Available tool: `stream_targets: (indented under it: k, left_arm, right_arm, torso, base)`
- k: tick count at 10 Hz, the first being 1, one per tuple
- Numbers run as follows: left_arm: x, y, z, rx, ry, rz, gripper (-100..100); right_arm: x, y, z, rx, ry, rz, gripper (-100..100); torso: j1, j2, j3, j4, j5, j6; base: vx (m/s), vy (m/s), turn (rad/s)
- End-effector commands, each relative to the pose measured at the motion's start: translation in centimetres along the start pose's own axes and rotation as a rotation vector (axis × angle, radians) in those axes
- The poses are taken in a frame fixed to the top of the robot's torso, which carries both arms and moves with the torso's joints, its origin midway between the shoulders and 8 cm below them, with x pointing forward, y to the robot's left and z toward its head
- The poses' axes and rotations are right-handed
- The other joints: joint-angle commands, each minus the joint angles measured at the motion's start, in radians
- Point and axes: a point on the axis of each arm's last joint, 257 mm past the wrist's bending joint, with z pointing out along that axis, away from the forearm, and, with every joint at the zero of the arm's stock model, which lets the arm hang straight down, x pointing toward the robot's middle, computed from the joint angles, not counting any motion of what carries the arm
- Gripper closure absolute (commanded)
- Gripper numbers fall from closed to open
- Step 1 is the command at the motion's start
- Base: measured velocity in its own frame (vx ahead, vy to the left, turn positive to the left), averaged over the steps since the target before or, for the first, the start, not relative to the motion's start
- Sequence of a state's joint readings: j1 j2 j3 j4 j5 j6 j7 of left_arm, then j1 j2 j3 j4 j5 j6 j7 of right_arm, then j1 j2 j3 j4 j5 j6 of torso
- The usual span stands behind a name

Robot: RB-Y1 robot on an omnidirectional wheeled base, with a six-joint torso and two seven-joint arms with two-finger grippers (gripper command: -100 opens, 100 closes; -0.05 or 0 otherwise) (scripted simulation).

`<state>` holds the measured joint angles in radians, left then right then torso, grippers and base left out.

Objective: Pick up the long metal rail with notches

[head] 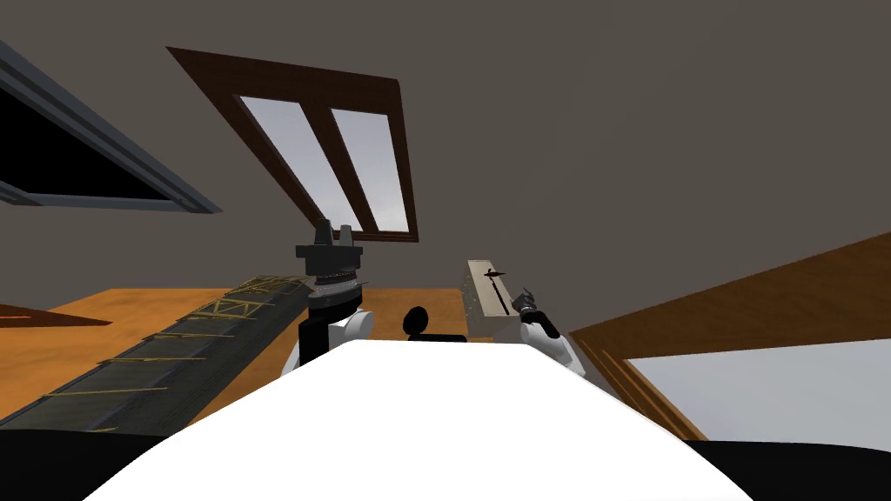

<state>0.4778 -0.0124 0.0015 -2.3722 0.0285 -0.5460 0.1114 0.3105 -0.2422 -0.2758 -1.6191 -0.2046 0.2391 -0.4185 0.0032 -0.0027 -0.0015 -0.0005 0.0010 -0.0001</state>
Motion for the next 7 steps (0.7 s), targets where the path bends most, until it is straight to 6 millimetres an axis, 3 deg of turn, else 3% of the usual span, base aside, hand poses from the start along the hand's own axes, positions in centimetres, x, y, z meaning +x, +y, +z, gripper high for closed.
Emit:
stream_targets:
  k: [1,4,7]
  left_arm:
    - [0.0,0.0,0.0,0.000,0.000,0.000,0]
    - [0.0,0.0,0.0,0.000,0.000,0.000,0]
    - [0.0,0.0,0.0,0.000,0.000,0.000,0]
  right_arm:
    - [-1.5,-1.5,0.4,0.044,-0.037,0.024,-100]
    - [-5.8,-4.0,1.1,0.137,-0.139,0.117,-100]
    - [-8.5,-6.6,1.0,0.218,-0.210,0.170,-100]
  torso:
    - [0.000,0.000,0.000,0.000,0.000,0.000]
    - [-0.002,0.000,0.000,0.000,0.000,0.000]
    - [-0.002,-0.003,-0.002,0.000,0.000,0.000]
  base:
    - [0.005,0.027,0.079]
    - [0.044,0.029,0.069]
    - [0.079,0.022,0.062]
